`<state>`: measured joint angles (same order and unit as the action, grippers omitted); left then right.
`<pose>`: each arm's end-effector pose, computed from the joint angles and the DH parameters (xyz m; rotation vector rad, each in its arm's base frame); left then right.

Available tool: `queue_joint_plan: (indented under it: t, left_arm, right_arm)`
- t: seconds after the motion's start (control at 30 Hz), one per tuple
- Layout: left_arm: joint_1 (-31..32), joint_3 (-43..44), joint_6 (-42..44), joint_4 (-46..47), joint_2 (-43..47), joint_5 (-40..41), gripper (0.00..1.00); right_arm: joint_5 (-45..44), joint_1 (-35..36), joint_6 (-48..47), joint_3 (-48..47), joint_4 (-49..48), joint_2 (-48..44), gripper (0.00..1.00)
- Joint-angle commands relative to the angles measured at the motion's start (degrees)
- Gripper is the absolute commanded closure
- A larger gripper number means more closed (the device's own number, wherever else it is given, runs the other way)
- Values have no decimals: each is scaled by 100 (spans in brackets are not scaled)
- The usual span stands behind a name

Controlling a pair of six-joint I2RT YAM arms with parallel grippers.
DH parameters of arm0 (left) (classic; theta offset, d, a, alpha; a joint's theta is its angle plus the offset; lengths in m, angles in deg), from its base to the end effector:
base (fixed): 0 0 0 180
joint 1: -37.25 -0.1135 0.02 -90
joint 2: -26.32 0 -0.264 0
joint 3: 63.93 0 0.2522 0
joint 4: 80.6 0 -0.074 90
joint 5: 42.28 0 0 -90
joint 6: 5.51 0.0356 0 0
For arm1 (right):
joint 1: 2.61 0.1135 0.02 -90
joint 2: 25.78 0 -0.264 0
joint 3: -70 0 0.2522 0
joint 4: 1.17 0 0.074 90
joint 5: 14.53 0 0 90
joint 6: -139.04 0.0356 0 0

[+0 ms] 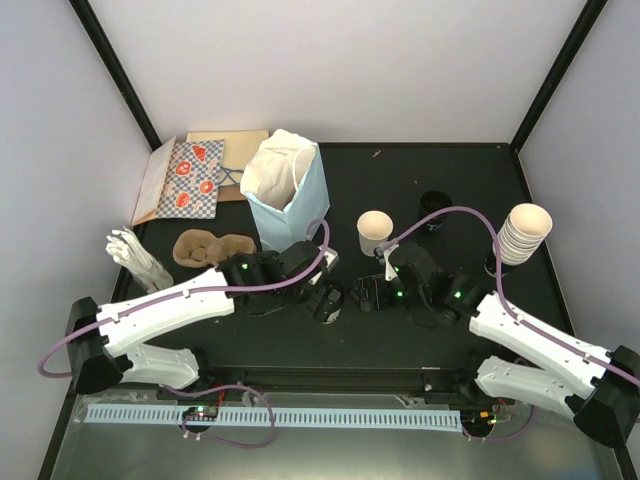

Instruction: Pack the takeout coffee

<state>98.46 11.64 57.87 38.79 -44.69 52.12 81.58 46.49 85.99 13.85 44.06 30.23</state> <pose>0.1212 -0.2148 0.2924 0.7500 2.5123 -0.4825 0.1293 0.1550 0.2555 -0.3218 2.4989 0.8086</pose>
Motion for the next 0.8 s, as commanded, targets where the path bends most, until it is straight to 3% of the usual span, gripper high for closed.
queue_joint_plan:
  t: [0.0, 0.77]
  left_arm:
    - [61, 358, 8, -308, -203, -64, 1]
    - [76, 548, -51, -385, -1027, -49, 1]
  right_arm:
    - [36, -15, -52, -42, -169, 5, 3]
    - [0, -23, 42, 42, -237, 31, 2]
